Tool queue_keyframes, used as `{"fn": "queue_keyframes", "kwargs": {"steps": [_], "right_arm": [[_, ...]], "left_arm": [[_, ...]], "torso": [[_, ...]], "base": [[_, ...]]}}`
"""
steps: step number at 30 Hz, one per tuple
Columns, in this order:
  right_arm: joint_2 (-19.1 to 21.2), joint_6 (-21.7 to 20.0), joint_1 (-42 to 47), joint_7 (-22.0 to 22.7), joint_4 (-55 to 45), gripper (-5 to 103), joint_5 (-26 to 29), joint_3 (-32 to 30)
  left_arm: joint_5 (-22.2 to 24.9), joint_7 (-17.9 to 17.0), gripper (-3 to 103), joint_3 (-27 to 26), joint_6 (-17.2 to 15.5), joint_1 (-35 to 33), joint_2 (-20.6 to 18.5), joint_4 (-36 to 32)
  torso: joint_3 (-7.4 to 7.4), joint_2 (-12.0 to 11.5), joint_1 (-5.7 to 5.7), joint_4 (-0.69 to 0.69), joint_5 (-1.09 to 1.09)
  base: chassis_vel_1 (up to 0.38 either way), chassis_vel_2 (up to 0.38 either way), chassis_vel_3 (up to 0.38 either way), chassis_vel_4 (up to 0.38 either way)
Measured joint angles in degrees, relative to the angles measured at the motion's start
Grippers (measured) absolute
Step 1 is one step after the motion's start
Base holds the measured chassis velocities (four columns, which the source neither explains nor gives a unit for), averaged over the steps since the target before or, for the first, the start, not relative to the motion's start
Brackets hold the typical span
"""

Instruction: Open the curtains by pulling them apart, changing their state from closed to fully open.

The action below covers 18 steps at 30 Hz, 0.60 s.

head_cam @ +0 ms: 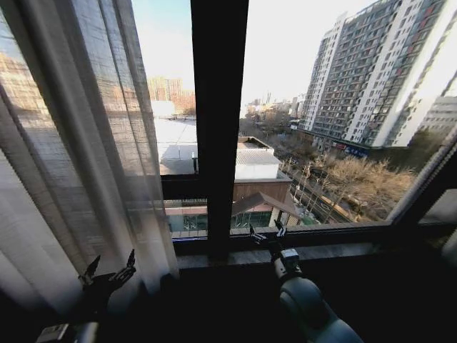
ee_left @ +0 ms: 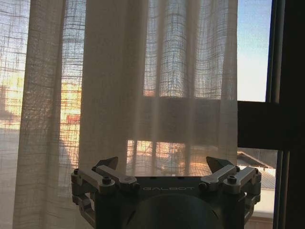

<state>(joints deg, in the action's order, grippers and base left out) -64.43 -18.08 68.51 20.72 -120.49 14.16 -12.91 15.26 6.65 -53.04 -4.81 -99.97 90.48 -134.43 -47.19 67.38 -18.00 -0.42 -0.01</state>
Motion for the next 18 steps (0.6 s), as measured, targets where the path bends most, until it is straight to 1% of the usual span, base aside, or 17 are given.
{"fn": "queue_keyframes", "kwargs": {"steps": [1, 4, 5, 6, 9, 11, 12, 13, 15, 16, 18], "right_arm": [[0.0, 0.0, 0.0, 0.0, 0.0, 100, 0.0, 0.0], [-0.1, 0.2, 0.0, 0.1, 0.2, 100, 0.0, -0.2], [-0.1, 0.3, -0.1, 0.1, 0.3, 100, 0.0, -0.3], [-0.1, 0.3, -0.1, 0.1, 0.3, 100, 0.0, -0.3], [-0.1, 0.6, -0.6, 0.2, 0.5, 100, 0.0, -0.6], [-0.1, 0.9, -1.0, 0.3, 0.9, 100, 0.0, -1.1], [-0.1, 0.9, -1.0, 0.3, 0.9, 100, 0.0, -1.1], [0.0, 1.0, -1.1, 0.4, 1.1, 100, 0.1, -1.3], [0.2, 1.3, -1.5, 0.8, 2.0, 100, 0.1, -1.7], [0.2, 1.3, -1.5, 0.8, 2.0, 100, 0.1, -1.7], [0.5, 1.4, -2.1, 1.6, 2.8, 100, 0.2, -2.0]], "left_arm": [[0.0, 0.0, 100, 0.0, 0.0, 0.0, 0.0, 0.0], [-0.1, -0.1, 100, -1.2, -2.5, 4.8, -2.1, 2.5], [-0.1, -0.2, 100, -1.3, -3.7, 6.6, -2.8, 3.1], [-0.1, -0.2, 100, -1.3, -3.7, 6.6, -2.8, 3.1], [0.9, -0.5, 100, -1.2, -6.8, 11.2, -6.3, 5.2], [1.5, -0.7, 100, -0.7, -8.3, 14.0, -8.6, 7.0], [1.5, -0.7, 100, -0.7, -8.3, 14.0, -8.6, 7.0], [1.8, -0.7, 100, -0.3, -9.1, 15.6, -9.6, 8.2], [2.0, -0.8, 100, 0.7, -10.0, 18.7, -11.2, 10.7], [2.0, -0.8, 100, 0.7, -10.0, 18.7, -11.2, 10.7], [3.0, -1.1, 100, 1.9, -11.3, 21.6, -12.8, 13.1]], "torso": [[0.00, 0.0, 0.00, 0.00, 0.00], [0.00, 0.0, 0.01, -0.04, 0.08], [0.00, 0.0, 0.02, -0.05, 0.06], [0.00, 0.0, 0.02, -0.05, 0.06], [0.00, 0.0, 0.02, -0.03, 0.05], [0.00, 0.0, 0.02, -0.02, 0.02], [0.00, 0.0, 0.02, -0.02, 0.02], [0.00, 0.0, 0.02, -0.01, -0.03], [0.00, 0.0, 0.01, 0.00, -0.02], [0.00, 0.0, 0.01, 0.00, -0.02], [-0.01, 0.0, -0.01, -0.02, 0.00]], "base": [[0.000, 0.000, 0.000, 0.000], [-0.027, -0.037, 0.011, 0.031], [-0.052, -0.082, 0.056, 0.057], [-0.052, -0.082, 0.056, 0.057], [-0.025, -0.041, 0.011, 0.034], [0.000, 0.000, 0.000, 0.000], [0.000, 0.000, 0.000, 0.000], [0.000, 0.000, 0.000, 0.000], [0.000, 0.000, 0.000, 0.000], [0.000, 0.000, 0.000, 0.000], [-0.004, 0.026, -0.009, -0.011]]}}
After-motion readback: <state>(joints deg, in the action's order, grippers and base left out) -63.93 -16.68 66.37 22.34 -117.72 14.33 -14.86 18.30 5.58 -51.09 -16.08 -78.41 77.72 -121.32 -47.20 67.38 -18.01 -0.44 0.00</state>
